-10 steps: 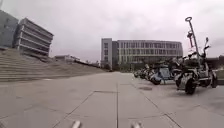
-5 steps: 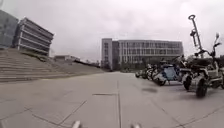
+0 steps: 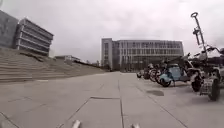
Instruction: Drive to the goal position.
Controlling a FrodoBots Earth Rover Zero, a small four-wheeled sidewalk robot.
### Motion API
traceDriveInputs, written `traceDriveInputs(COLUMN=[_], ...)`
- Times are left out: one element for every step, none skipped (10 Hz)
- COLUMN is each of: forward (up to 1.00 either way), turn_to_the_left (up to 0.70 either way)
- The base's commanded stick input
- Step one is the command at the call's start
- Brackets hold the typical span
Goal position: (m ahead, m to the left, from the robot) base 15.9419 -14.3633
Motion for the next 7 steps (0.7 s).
traceDriveInputs(forward=[0.7,0.7,0.7,0.7,0.7,0.7,0.7], turn_to_the_left=[0.0,0.0,0.0,0.0,0.0,0.0,0.0])
